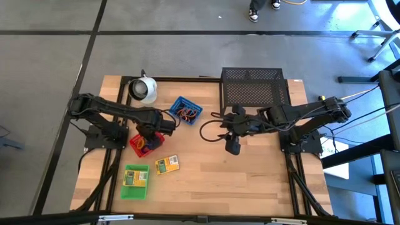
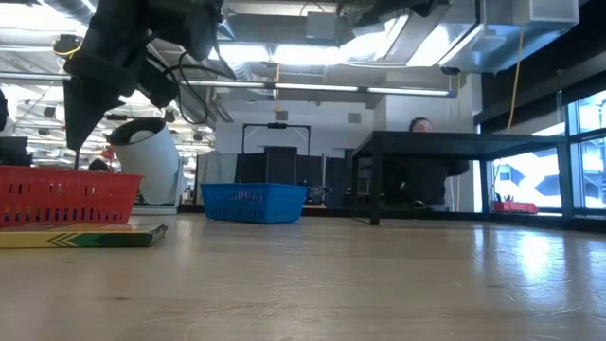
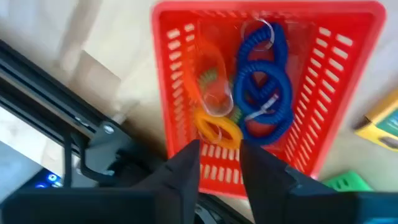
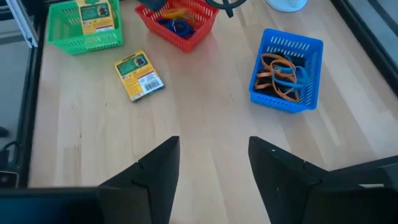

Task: Pick & Place Office Desk Supplies
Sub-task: Put the yellow crayon box into the green bin

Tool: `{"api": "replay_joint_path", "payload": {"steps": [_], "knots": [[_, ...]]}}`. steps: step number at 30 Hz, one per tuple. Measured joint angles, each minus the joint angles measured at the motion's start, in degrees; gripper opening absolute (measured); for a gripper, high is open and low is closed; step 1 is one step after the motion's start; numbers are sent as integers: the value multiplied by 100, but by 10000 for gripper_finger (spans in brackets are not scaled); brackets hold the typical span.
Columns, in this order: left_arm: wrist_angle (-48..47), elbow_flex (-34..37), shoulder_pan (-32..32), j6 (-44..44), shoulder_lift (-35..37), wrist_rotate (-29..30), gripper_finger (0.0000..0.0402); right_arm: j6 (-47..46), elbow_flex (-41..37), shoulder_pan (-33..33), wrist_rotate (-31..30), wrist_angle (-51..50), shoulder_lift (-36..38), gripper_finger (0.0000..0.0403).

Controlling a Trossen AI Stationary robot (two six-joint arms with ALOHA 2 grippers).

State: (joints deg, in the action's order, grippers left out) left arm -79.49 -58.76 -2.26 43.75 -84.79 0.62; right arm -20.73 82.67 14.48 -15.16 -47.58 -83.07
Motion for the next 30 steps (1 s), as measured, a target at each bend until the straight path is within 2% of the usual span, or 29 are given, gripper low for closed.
{"api": "replay_joint_path", "payload": {"steps": [6, 10, 13, 17, 22, 26, 30], "knots": [[-53, -203, 0, 11, -2, -321, 154, -129, 0, 2, 258, 9, -7, 194], [-125, -707, -127, 215, 0, -280, 157, 26, 0, 19, 265, 48, -152, 194], [12, -1077, -505, 644, 0, -190, 153, 186, 0, 66, 261, 96, -262, 194], [880, -1199, -1281, 1230, 0, 201, 151, 443, 0, 173, 278, 208, -447, 194], [2043, -897, -2083, 2002, -6, 760, 162, 826, 0, 322, 281, 279, -663, 194], [2943, -476, -2461, 2339, -72, 977, 178, 963, 2, 408, 287, 229, -667, 194], [3603, -183, -2633, 2154, -363, 1021, 191, 966, 0, 460, 301, 35, -649, 194]]}}
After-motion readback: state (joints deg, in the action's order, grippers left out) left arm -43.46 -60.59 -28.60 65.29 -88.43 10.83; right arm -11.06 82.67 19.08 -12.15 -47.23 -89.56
